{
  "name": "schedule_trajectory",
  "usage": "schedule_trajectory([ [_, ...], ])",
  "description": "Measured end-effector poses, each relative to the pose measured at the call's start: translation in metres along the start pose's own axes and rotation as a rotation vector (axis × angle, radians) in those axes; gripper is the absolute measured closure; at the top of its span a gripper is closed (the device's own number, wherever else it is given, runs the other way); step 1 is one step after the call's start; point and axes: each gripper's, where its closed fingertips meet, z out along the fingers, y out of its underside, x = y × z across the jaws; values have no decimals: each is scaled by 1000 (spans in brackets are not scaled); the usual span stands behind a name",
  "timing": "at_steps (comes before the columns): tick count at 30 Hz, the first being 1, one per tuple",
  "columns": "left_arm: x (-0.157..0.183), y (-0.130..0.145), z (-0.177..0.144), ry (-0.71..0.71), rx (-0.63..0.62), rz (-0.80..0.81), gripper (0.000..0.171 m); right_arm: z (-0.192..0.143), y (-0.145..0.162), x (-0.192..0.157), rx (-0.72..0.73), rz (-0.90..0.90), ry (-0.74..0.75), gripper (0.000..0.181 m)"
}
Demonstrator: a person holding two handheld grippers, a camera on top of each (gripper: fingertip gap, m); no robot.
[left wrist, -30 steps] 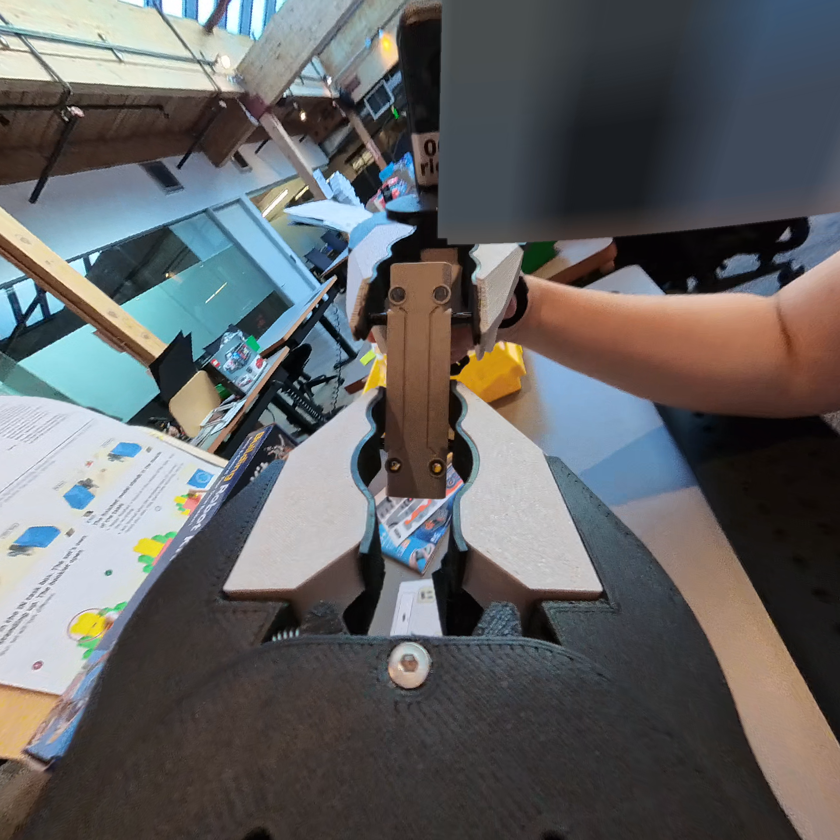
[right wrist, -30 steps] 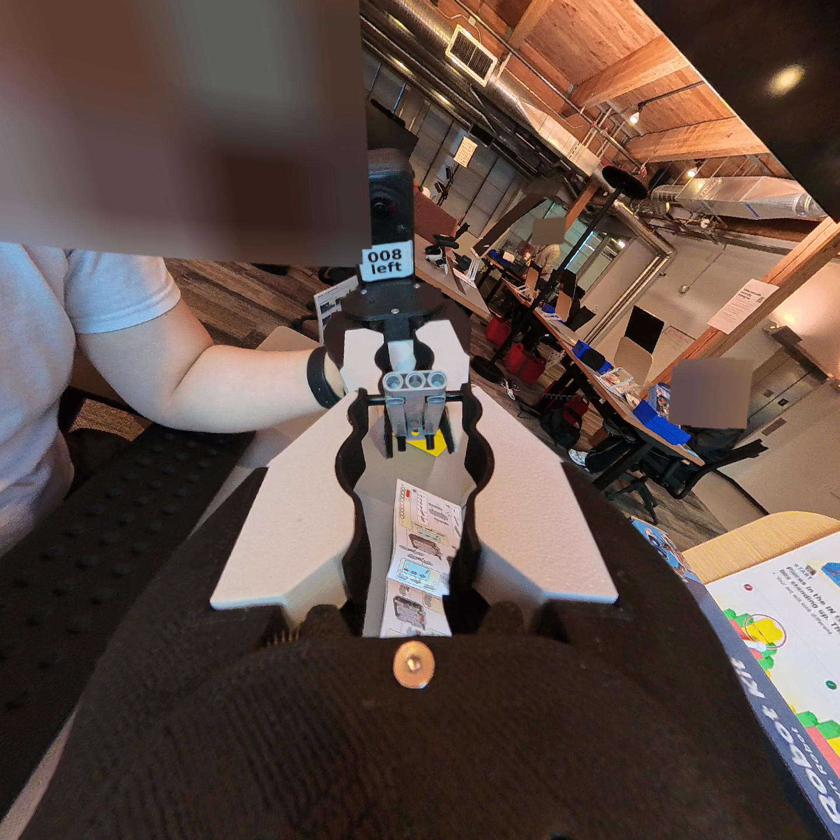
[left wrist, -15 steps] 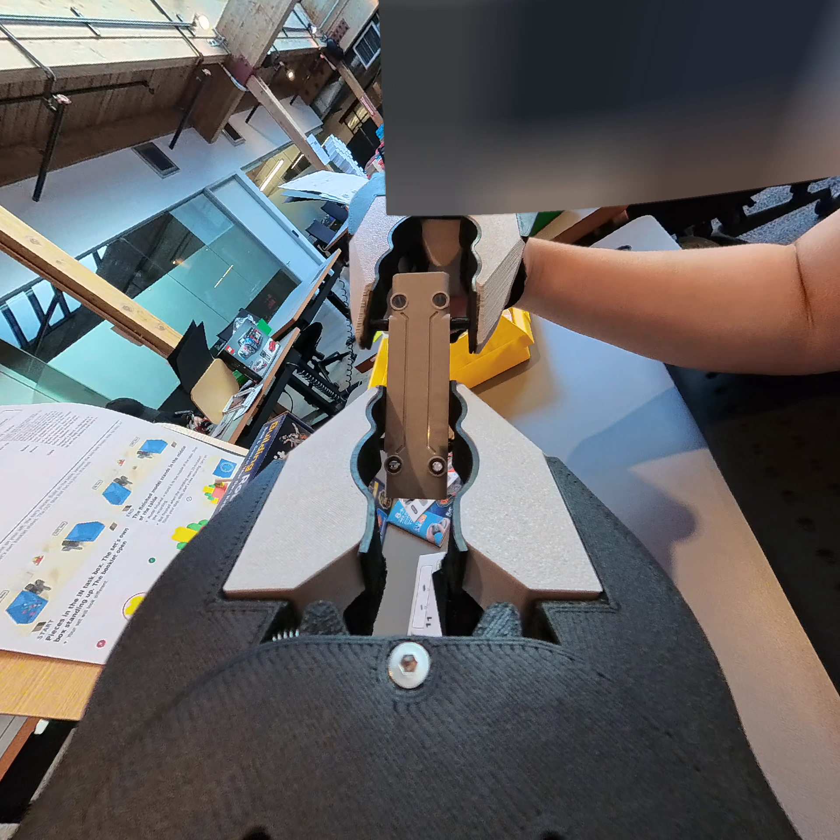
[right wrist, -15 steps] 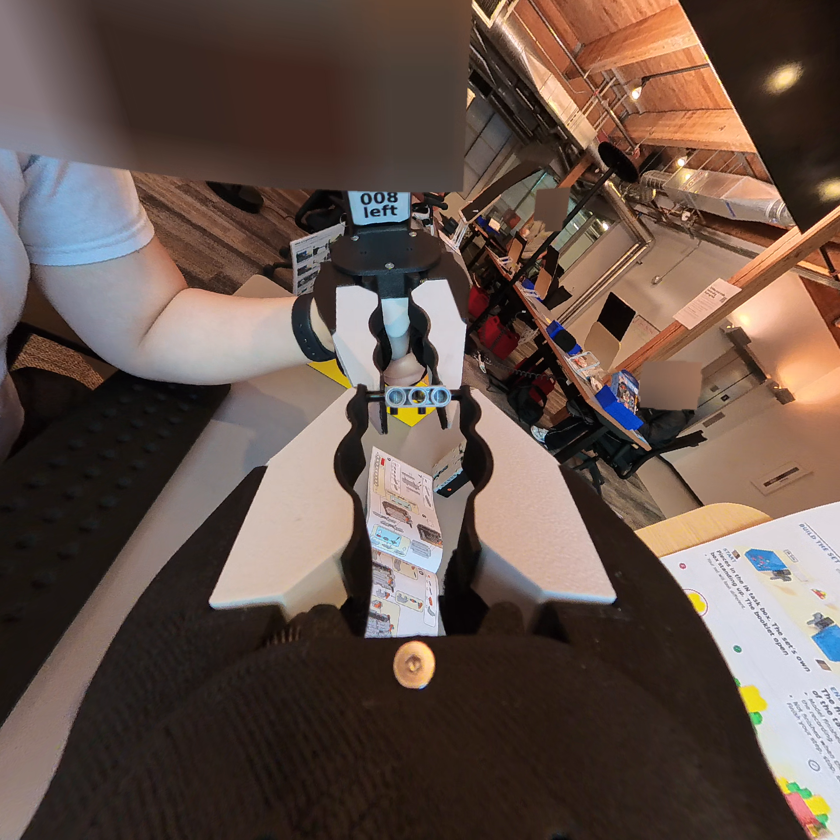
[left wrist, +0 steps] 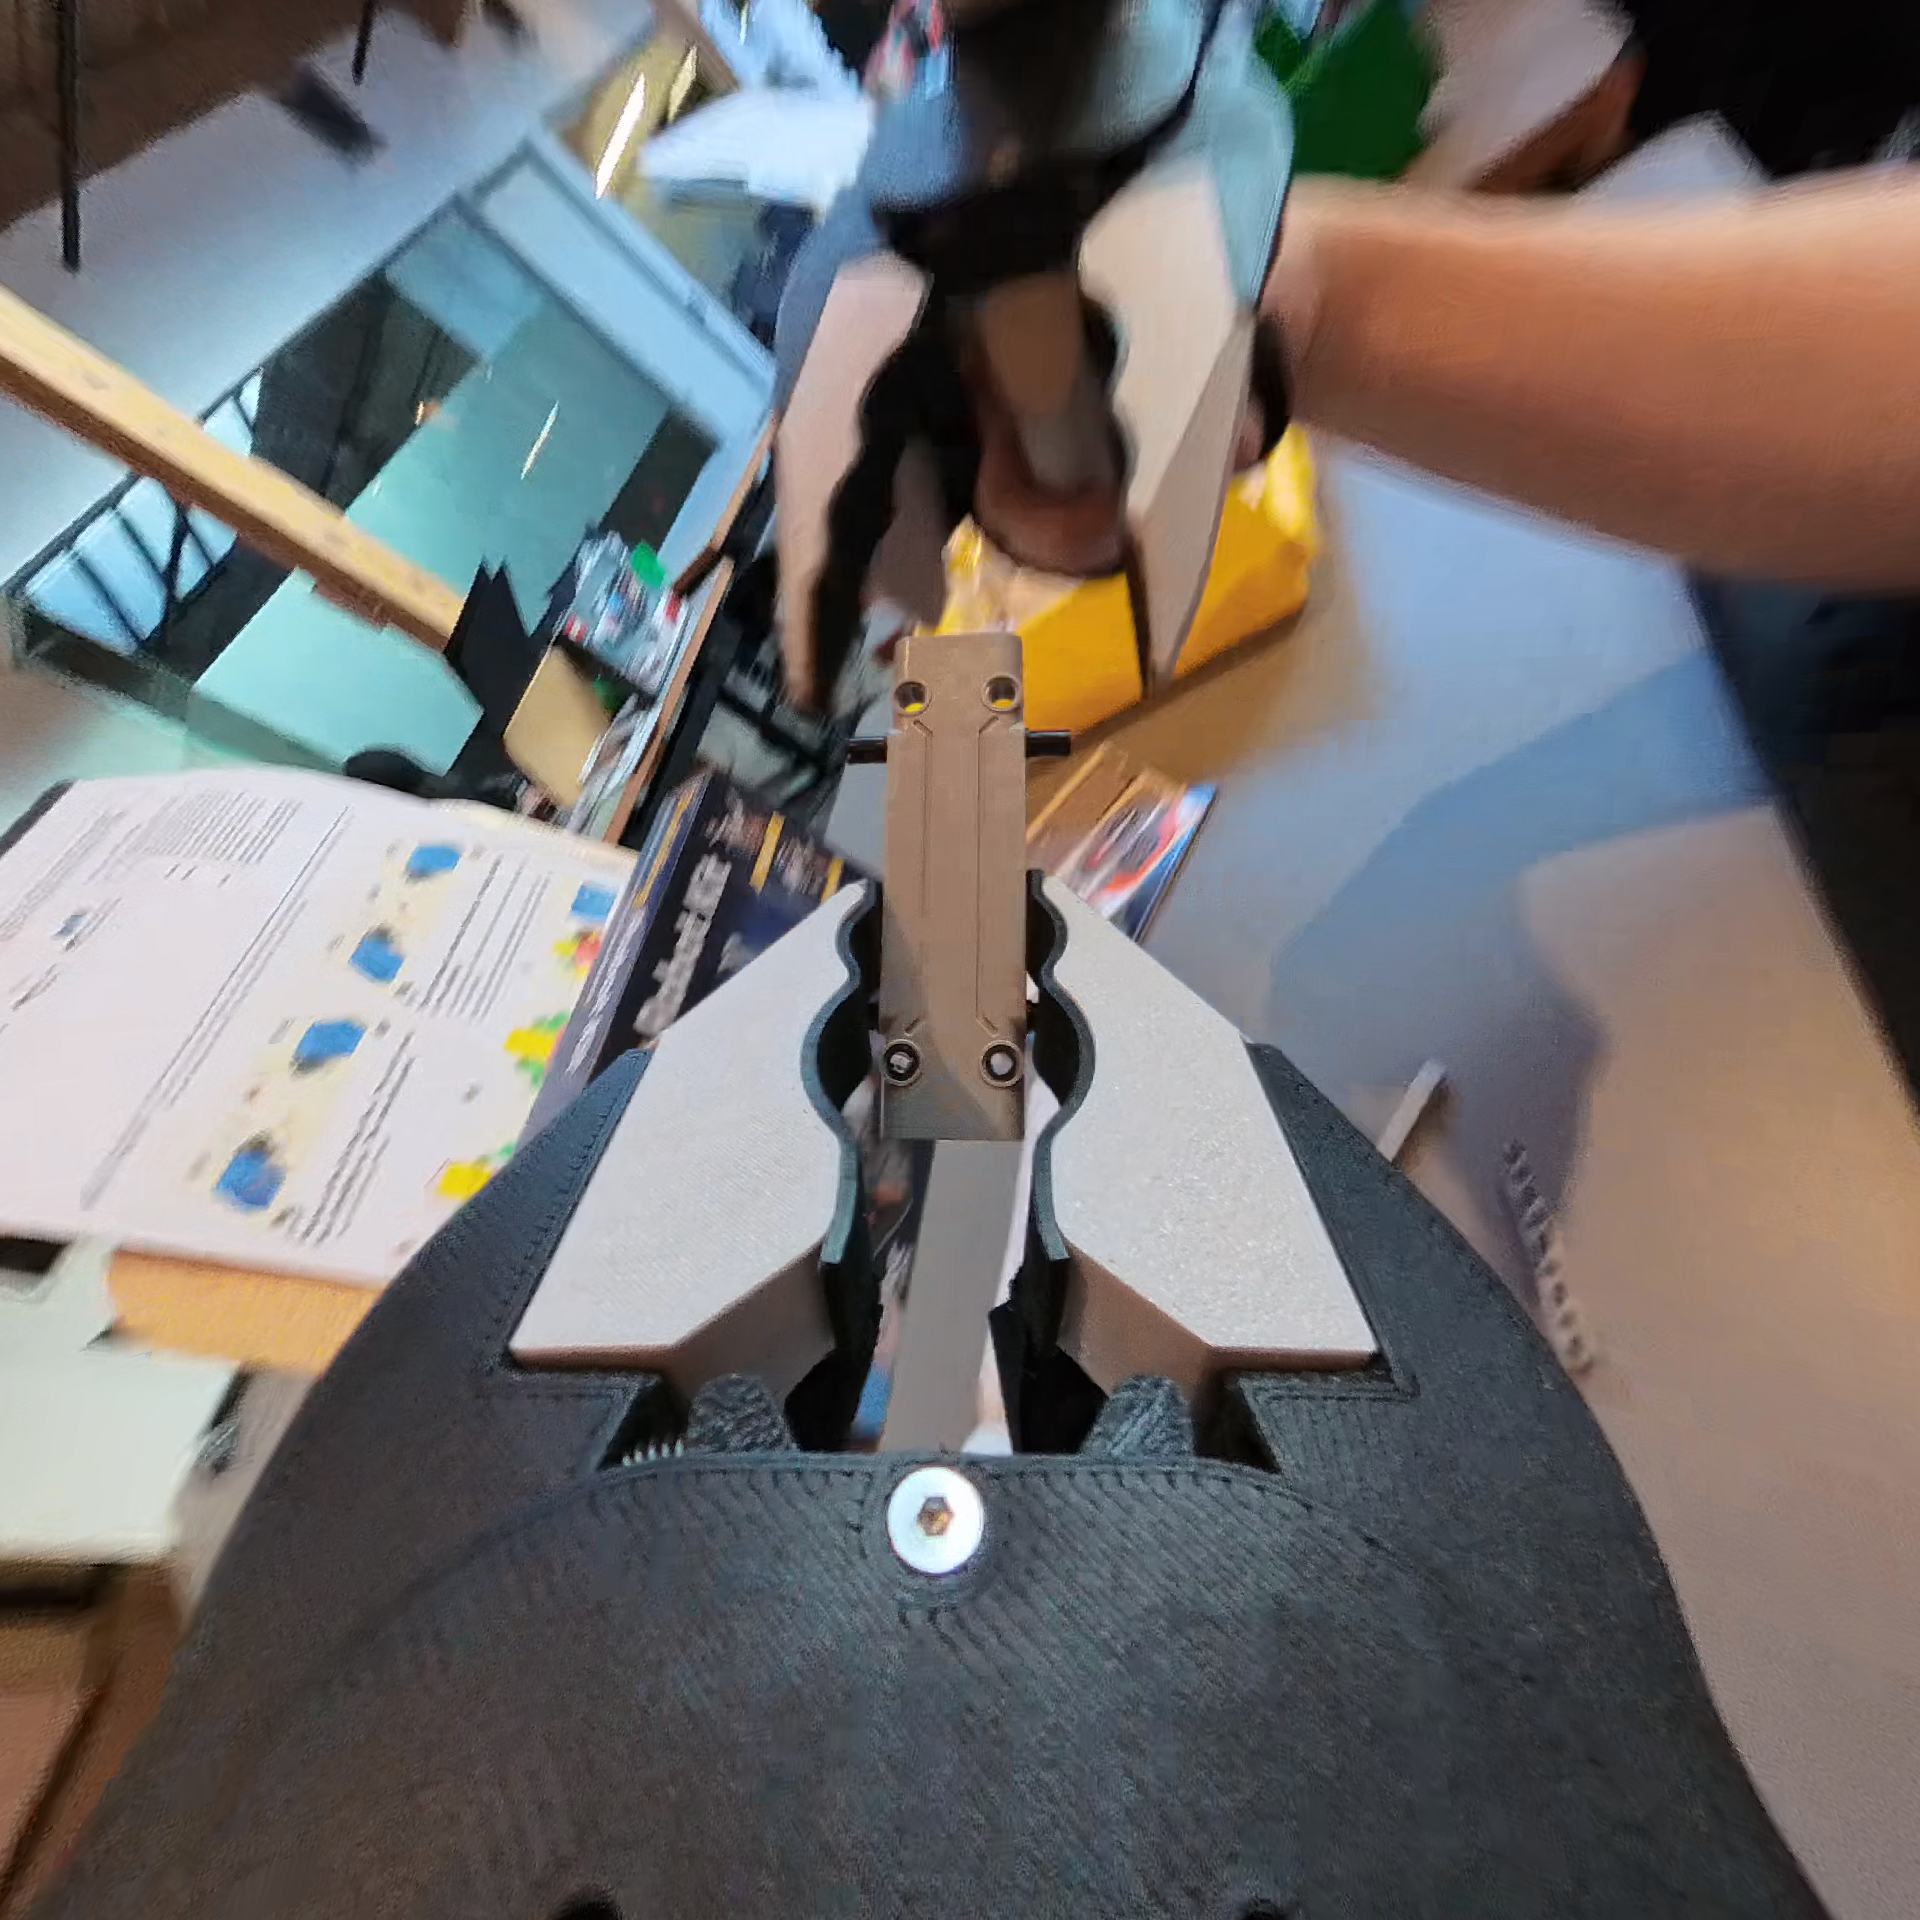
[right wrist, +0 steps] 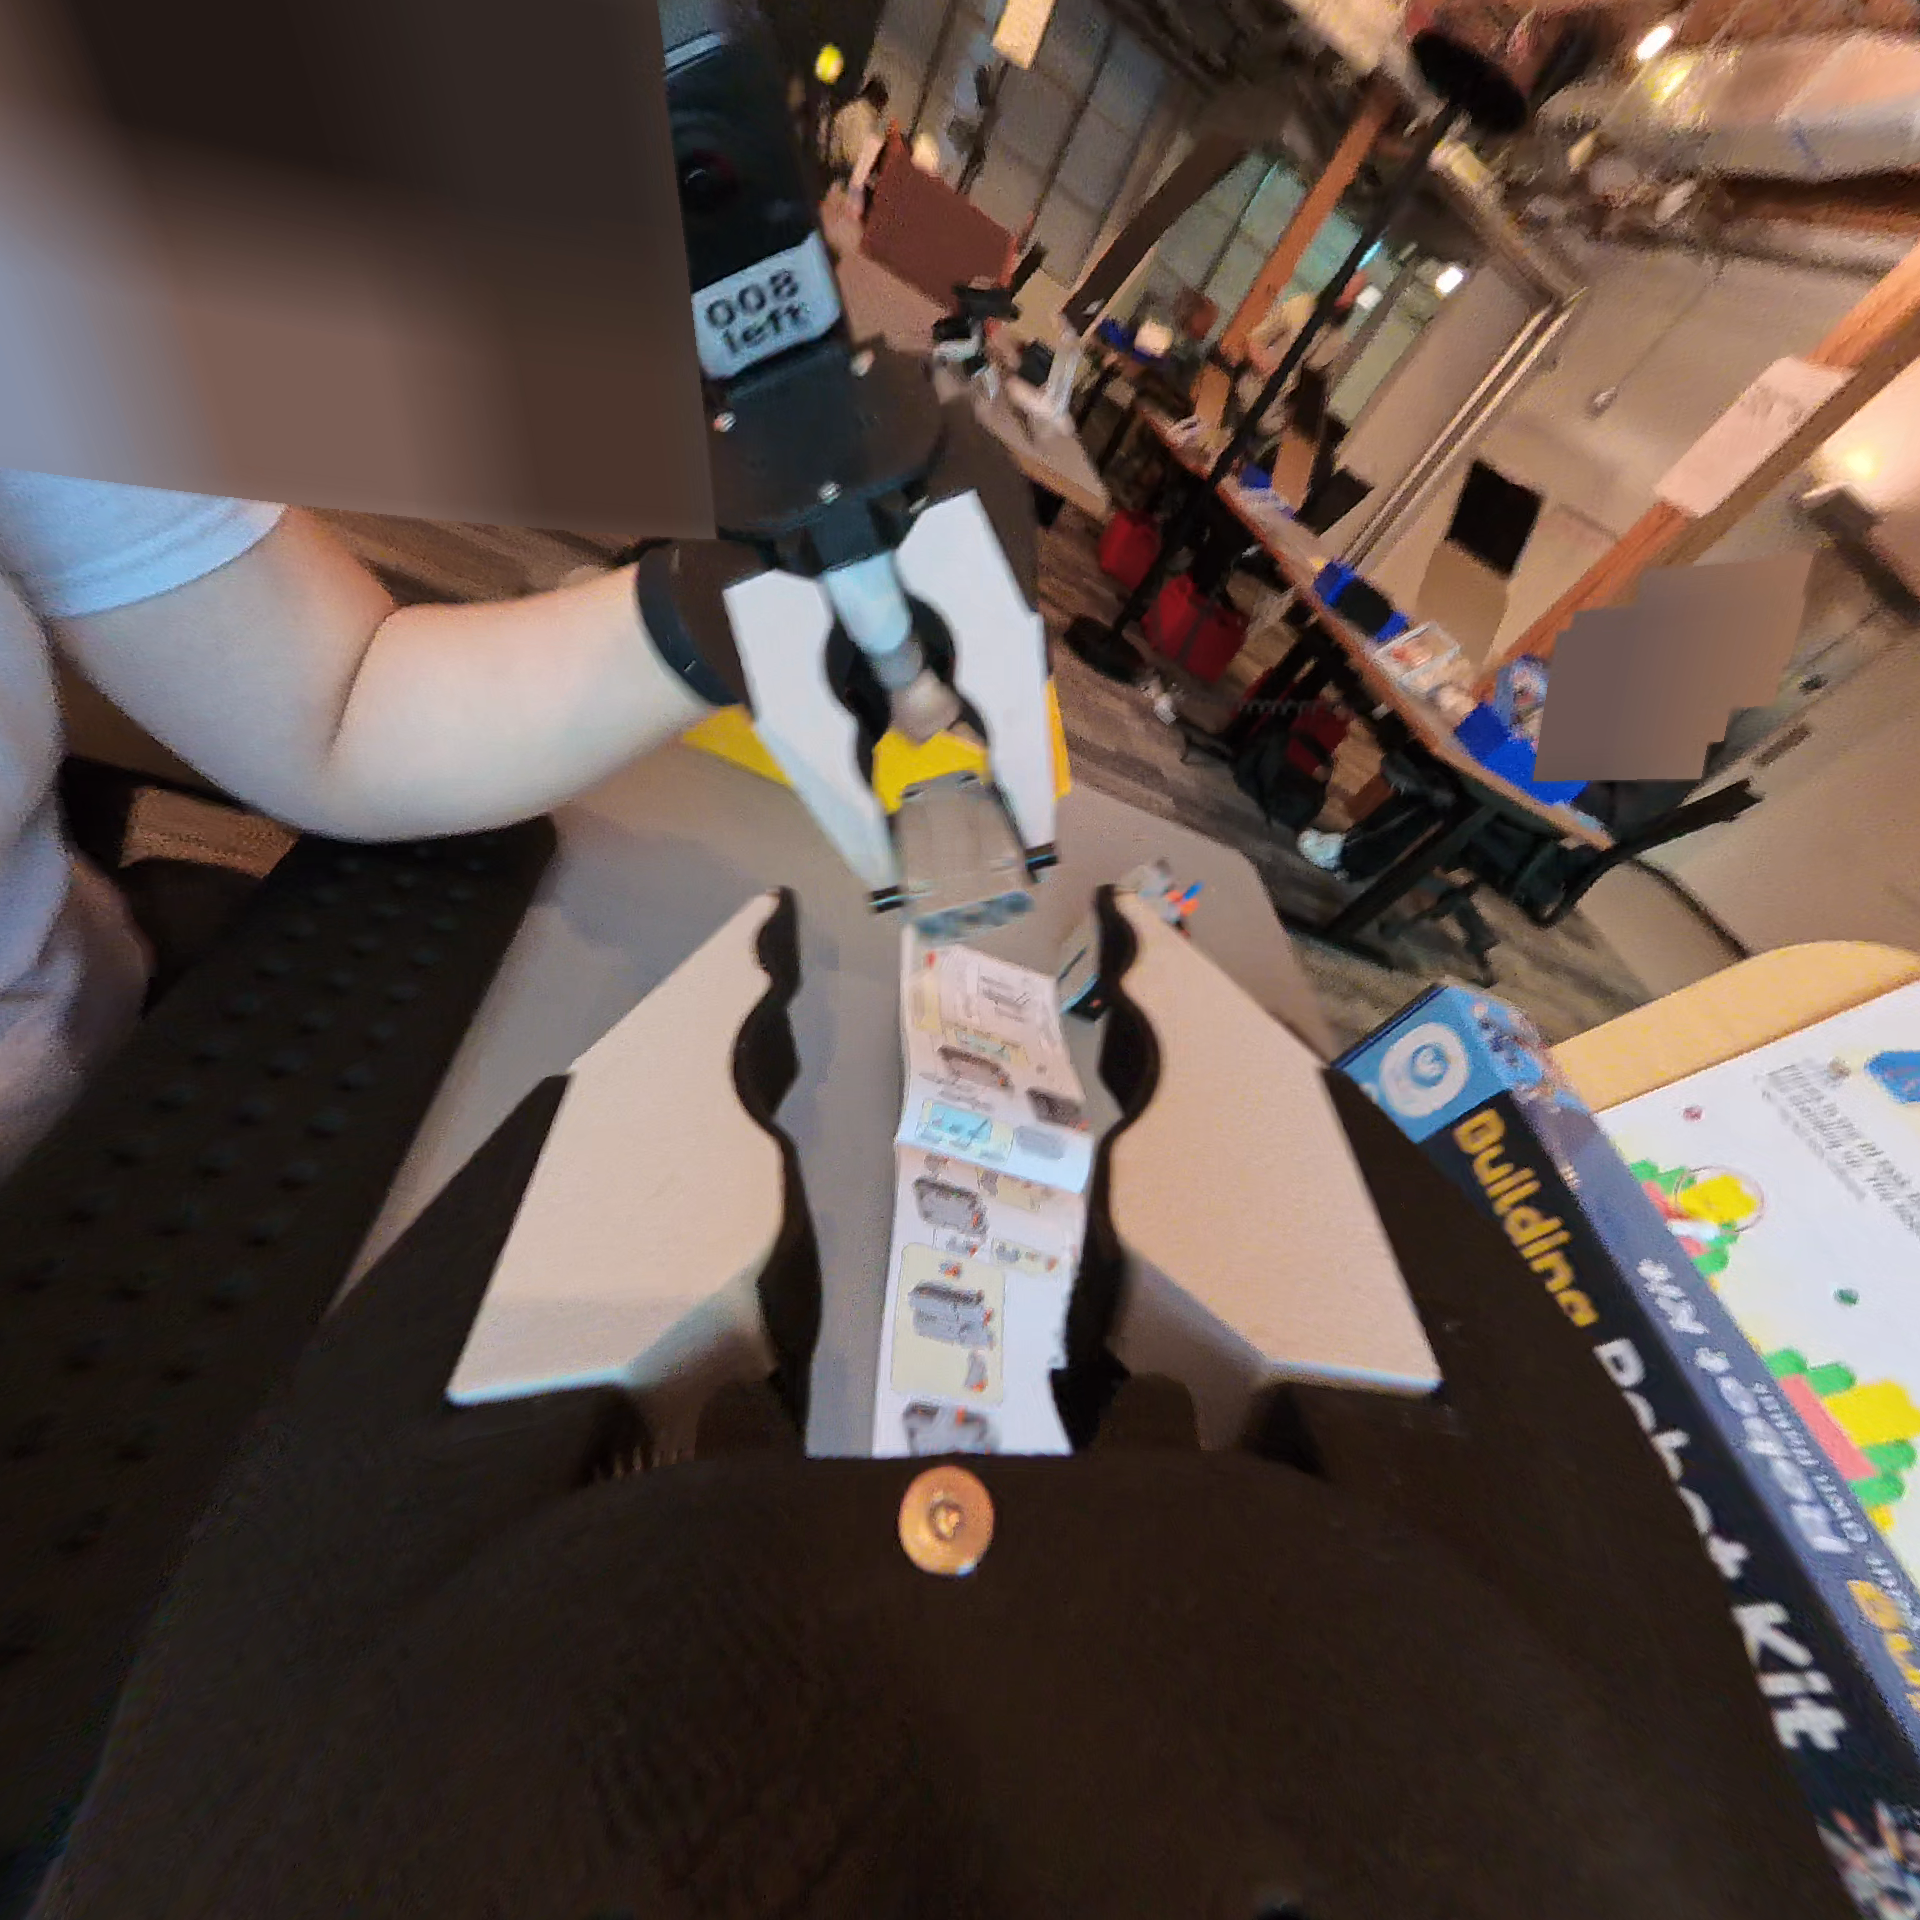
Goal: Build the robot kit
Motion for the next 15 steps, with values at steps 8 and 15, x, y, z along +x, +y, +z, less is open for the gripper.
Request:
schedule_trajectory([
  [8,-9,43,5,-98,-250,192,147,2,29,39,53,766,-42,139],
  [15,-7,61,17,-72,-282,175,147,29,58,25,22,942,-183,174],
])
